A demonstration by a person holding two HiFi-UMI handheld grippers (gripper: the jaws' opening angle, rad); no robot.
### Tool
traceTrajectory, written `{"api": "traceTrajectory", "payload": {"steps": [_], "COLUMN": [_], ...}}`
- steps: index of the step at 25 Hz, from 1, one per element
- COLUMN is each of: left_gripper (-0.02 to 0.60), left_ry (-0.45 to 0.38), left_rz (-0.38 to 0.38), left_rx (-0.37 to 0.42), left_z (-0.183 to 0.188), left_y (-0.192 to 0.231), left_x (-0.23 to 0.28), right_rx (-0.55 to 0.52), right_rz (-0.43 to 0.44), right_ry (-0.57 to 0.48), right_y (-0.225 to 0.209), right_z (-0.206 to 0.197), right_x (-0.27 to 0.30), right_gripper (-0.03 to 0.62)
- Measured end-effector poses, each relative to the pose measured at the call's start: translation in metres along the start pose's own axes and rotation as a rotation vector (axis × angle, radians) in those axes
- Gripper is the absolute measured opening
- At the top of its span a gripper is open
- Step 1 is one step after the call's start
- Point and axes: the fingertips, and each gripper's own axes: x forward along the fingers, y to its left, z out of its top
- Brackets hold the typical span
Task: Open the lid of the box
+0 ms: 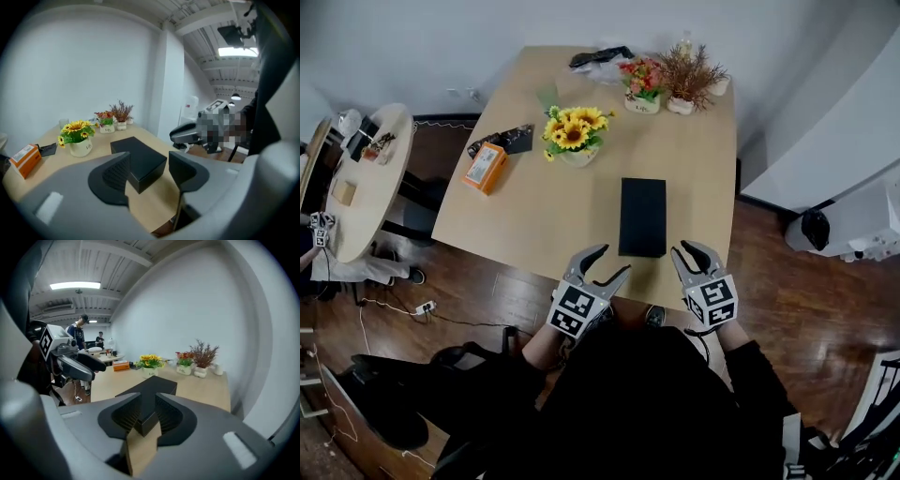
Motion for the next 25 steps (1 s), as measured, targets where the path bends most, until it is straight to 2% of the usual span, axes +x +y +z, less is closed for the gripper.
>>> {"api": "traceTrajectory", "payload": {"steps": [3, 4, 6, 9, 14, 16, 20, 21, 25], "left_gripper": [0.241, 0.239, 0.215, 0.193, 0.193, 0.192, 0.189, 0.189, 0.189], "left_ry": [0.198, 0.259, 0.316, 0.293, 0.289, 0.280, 0.268, 0.269, 0.266], "left_rz": [-0.003, -0.005, -0.002, 0.004, 0.010, 0.023, 0.020, 0.015, 0.011], "left_rx": [0.048, 0.051, 0.030, -0.024, -0.007, -0.019, -0.031, -0.030, -0.037], "left_z": [-0.051, -0.068, -0.087, -0.088, -0.087, -0.087, -0.087, -0.087, -0.087], "left_y": [0.010, 0.013, 0.017, 0.020, 0.021, 0.021, 0.022, 0.022, 0.020], "left_x": [0.037, 0.047, 0.059, 0.071, 0.085, 0.085, 0.086, 0.086, 0.085], "right_rx": [-0.029, -0.046, -0.097, -0.145, -0.152, -0.081, 0.256, 0.297, 0.230], "right_rz": [0.086, 0.111, 0.151, 0.169, 0.107, 0.118, 0.233, 0.252, 0.248], "right_ry": [0.118, 0.153, 0.206, 0.226, 0.210, 0.200, 0.147, 0.145, 0.178], "right_y": [0.010, 0.013, 0.020, 0.026, 0.022, 0.021, 0.022, 0.022, 0.021], "right_z": [-0.033, -0.043, -0.059, -0.066, -0.066, -0.065, -0.053, -0.051, -0.054], "right_x": [0.030, 0.037, 0.048, 0.061, 0.068, 0.068, 0.066, 0.066, 0.064], "right_gripper": [0.203, 0.226, 0.255, 0.264, 0.270, 0.270, 0.288, 0.308, 0.298]}}
